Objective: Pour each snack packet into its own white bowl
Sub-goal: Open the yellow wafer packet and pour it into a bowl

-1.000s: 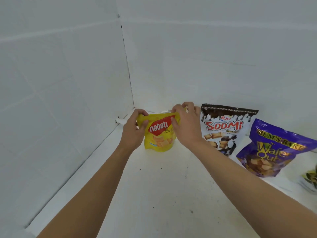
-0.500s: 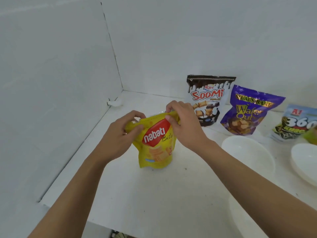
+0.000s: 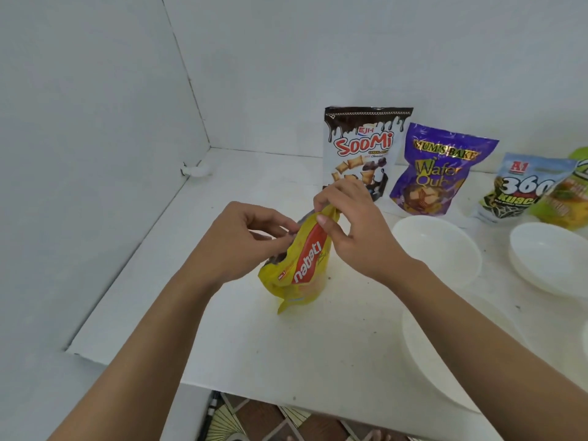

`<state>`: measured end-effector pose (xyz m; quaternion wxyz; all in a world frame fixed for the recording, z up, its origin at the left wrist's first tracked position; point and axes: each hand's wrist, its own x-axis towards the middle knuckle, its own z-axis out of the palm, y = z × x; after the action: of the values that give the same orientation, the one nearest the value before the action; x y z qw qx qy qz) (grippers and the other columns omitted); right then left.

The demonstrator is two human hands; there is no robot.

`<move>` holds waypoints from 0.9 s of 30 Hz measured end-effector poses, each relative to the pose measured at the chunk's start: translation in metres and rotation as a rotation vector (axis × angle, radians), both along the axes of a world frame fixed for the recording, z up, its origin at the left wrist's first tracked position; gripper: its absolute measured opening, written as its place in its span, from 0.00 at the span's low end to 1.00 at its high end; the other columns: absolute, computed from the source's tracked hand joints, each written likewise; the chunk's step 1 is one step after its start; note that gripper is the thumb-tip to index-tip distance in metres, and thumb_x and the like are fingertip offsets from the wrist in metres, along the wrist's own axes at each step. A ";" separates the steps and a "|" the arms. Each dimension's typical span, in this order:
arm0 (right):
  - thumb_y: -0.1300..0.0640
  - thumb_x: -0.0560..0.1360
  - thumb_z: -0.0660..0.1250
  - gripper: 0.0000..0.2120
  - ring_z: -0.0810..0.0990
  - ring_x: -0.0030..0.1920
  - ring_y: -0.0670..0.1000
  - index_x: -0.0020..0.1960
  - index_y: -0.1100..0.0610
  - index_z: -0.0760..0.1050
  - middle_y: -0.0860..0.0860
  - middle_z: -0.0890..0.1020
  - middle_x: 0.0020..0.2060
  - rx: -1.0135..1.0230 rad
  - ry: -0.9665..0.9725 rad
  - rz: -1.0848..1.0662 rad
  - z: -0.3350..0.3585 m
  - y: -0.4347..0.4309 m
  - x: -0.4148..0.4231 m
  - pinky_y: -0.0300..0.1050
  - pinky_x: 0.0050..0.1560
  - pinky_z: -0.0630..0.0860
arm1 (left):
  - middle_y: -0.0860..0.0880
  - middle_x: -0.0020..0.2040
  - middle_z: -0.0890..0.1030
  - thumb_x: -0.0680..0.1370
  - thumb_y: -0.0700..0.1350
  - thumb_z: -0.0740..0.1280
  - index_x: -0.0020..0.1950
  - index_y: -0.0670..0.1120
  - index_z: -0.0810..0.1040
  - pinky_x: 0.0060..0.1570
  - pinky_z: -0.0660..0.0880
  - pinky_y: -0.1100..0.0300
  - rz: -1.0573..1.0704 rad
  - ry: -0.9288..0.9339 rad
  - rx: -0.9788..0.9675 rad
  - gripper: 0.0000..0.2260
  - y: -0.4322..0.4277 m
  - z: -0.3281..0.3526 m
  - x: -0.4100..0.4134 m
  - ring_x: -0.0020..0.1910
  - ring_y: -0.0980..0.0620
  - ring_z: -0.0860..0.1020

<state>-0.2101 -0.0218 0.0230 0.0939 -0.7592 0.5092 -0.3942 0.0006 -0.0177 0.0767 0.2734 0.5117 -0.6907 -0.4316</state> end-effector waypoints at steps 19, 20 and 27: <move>0.58 0.80 0.66 0.06 0.76 0.53 0.51 0.52 0.54 0.82 0.47 0.80 0.50 0.022 0.081 0.369 0.014 -0.002 -0.030 0.48 0.54 0.73 | 0.46 0.33 0.85 0.74 0.37 0.72 0.49 0.45 0.83 0.43 0.78 0.60 0.122 -0.124 0.130 0.06 0.016 0.012 -0.035 0.31 0.53 0.82; 0.57 0.80 0.65 0.06 0.76 0.52 0.52 0.52 0.54 0.81 0.47 0.80 0.50 0.035 0.110 0.382 0.014 -0.003 -0.031 0.49 0.53 0.73 | 0.47 0.33 0.85 0.74 0.37 0.71 0.48 0.46 0.83 0.43 0.79 0.57 0.119 -0.156 0.112 0.06 0.015 0.012 -0.035 0.30 0.53 0.82; 0.58 0.80 0.62 0.06 0.70 0.49 0.50 0.51 0.55 0.79 0.46 0.78 0.45 0.073 0.243 0.433 0.026 -0.008 -0.055 0.50 0.52 0.70 | 0.50 0.32 0.84 0.76 0.43 0.72 0.42 0.48 0.83 0.33 0.69 0.61 0.250 -0.307 -0.092 0.04 -0.006 0.025 -0.002 0.30 0.53 0.85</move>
<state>-0.2653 -0.0293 0.0486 0.1415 -0.8887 0.3560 -0.2521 -0.0019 -0.0235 0.1016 0.2396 0.6403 -0.6742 -0.2793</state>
